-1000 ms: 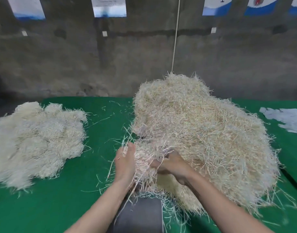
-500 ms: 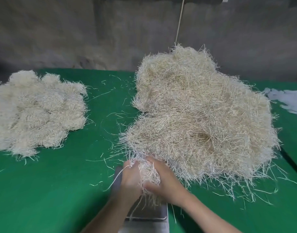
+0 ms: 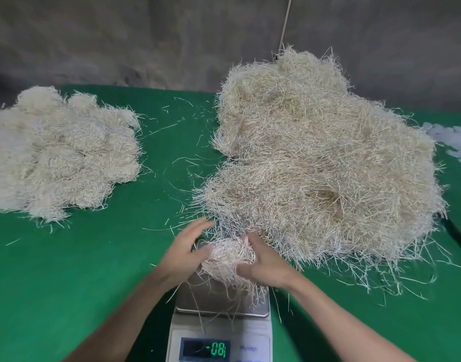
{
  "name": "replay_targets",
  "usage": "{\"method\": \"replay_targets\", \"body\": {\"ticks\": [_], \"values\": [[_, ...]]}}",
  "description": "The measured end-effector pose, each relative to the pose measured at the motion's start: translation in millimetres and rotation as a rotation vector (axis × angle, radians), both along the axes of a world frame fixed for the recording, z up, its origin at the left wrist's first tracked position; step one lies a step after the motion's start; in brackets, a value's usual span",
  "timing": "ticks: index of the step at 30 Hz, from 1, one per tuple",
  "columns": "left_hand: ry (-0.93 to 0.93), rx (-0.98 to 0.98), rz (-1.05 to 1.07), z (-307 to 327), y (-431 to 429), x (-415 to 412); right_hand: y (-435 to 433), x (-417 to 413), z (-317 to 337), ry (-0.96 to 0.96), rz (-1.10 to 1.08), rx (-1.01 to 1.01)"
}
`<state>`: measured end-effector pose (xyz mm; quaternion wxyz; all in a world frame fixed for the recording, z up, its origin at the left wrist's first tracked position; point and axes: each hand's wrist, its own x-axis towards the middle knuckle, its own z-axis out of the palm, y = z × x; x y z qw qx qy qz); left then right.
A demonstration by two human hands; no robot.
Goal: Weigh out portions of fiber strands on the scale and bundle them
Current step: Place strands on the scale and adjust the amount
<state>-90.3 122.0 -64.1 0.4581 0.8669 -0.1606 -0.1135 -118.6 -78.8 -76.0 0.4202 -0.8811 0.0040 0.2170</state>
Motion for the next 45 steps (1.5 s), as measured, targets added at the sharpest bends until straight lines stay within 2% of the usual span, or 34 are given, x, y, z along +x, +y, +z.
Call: {"method": "replay_targets", "body": {"ticks": [2, 5, 7, 9, 13, 17, 23, 29, 34, 38, 42, 45], "values": [[0.024, 0.056, -0.039, -8.6, -1.8, -4.3, 1.8, 1.7, -5.4, -0.044, 0.025, -0.115], [-0.031, 0.142, 0.000, -17.9, -1.1, -11.9, -2.2, -3.1, -13.4, -0.236, 0.062, -0.334], [-0.071, 0.164, 0.045, -22.0, -0.3, -14.4, -8.2, -11.1, -18.2, -0.354, 0.026, -0.385], [-0.094, 0.195, 0.078, -21.6, -0.7, -16.0, -8.6, -20.1, -21.4, -0.399, -0.024, -0.333], [-0.071, 0.190, 0.121, -19.9, -2.1, -12.9, 2.3, -26.2, -25.3, -0.334, -0.048, -0.244], [-0.183, 0.277, 0.153, -32.0, 1.0, -11.0, 0.1, -24.4, -22.2, -0.302, -0.068, -0.156], [-0.205, 0.280, 0.178, -30.9, 2.3, -11.5, -30.1, -15.0, 14.4, -0.246, -0.044, -0.063], [-0.077, 0.134, 0.230, -12.4, 8.8, -8.9, -43.7, -10.2, 34.0, -0.371, -0.142, 0.033], [-0.044, -0.105, 0.433, -5.7, 24.1, -4.8, -40.7, -12.9, 32.7, -0.428, -0.172, 0.052], [-0.072, -0.187, 0.442, -3.1, 26.2, -4.5, -36.7, -13.3, 40.3, -0.605, -0.194, -0.014], [-0.080, -0.239, 0.440, 4.0, 19.4, -5.9, -35.5, -12.7, 54.3, -0.830, -0.111, -0.044], [-0.085, -0.254, 0.424, 8.4, 14.0, -6.2, -31.2, -11.4, 57.7, -0.870, 0.005, -0.139]]}}
